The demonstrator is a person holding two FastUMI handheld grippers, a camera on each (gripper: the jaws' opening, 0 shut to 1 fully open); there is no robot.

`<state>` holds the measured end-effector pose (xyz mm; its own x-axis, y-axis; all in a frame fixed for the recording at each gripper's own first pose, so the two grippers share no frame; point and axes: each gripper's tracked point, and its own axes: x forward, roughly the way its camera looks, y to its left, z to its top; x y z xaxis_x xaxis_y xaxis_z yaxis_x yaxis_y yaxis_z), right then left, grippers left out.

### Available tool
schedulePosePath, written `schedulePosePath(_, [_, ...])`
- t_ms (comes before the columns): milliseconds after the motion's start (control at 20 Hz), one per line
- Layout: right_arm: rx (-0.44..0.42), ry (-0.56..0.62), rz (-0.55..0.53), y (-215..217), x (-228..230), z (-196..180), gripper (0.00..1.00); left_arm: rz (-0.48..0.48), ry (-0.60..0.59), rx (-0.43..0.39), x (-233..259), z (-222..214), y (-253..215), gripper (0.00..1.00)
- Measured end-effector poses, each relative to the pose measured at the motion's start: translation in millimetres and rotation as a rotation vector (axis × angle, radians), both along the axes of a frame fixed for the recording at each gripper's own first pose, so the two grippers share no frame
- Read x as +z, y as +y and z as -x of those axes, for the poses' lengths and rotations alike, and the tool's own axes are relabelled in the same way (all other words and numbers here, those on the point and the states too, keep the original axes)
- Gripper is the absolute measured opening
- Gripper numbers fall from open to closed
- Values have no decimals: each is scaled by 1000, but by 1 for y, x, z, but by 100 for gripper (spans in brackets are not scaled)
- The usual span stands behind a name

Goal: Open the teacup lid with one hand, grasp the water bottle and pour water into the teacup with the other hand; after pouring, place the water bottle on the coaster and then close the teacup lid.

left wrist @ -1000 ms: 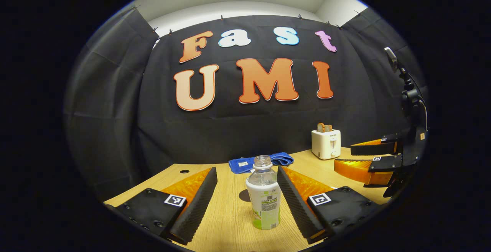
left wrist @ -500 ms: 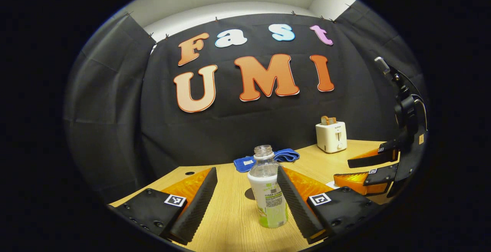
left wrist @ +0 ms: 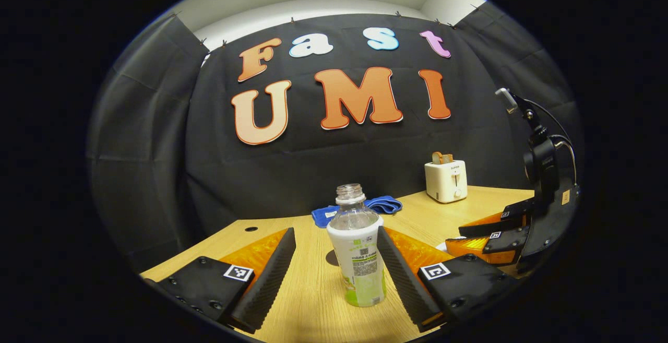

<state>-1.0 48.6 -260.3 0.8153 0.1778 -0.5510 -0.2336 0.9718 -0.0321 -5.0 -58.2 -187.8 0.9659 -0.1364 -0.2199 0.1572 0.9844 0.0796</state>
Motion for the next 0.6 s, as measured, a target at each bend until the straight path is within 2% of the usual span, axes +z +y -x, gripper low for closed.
schedulePosePath(50, [3,-5,-3,1,1,0,37,-3,3,0,-2,1,0,100])
schedulePosePath(150, [3,-6,-4,2,2,-1,33,-9,10,-3,-6,1,-2,96])
schedulePosePath(200, [4,-6,-8,2,1,-1,27,-9,15,-7,-8,2,-3,100])
schedulePosePath(300, [8,-7,-11,2,3,-1,24,-3,28,-13,-13,1,-5,96])
schedulePosePath(400, [-7,-7,-22,-1,5,-2,22,22,53,-25,-20,2,-9,100])
schedulePosePath(500, [-13,-5,-36,-2,7,-2,21,51,82,-39,-27,3,-13,96])
schedulePosePath(600, [-18,-23,-46,-3,14,-3,21,58,101,-38,-36,1,-14,100])
